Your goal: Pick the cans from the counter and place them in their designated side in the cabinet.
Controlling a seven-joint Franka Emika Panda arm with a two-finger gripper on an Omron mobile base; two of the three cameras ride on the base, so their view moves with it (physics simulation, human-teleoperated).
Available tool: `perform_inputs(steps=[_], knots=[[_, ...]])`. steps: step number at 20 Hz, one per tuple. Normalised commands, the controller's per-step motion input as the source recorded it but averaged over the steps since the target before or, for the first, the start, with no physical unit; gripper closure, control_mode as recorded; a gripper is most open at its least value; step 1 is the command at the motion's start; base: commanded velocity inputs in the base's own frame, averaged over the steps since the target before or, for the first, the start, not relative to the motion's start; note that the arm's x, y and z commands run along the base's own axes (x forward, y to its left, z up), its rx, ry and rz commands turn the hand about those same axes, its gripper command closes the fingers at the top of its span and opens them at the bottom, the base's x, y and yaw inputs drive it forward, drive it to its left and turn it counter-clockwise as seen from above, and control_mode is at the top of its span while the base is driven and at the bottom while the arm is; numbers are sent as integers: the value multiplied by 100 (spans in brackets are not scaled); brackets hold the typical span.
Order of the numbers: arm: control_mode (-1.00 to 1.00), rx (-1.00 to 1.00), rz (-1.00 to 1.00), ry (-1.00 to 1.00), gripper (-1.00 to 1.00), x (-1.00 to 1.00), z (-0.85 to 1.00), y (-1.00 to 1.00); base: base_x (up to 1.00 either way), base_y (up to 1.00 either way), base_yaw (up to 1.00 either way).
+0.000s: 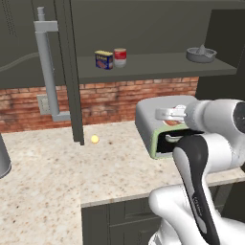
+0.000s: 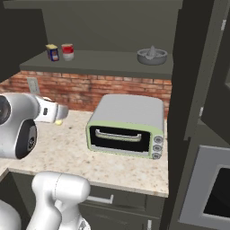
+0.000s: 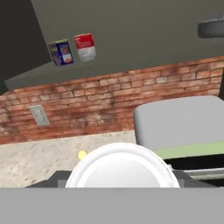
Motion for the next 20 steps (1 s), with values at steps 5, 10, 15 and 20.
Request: perform_inputs(steps=[5, 10, 15, 20], knots=[[-100, -7, 0, -15, 100, -13, 14, -7, 0, 0, 0], [-100, -4, 1, -5, 100, 0, 19, -6, 0, 0, 0], [-100, -1, 2, 0, 100, 0, 23, -5, 0, 0, 0], [-100, 0, 3, 0, 100, 0, 24, -4, 0, 0, 0]])
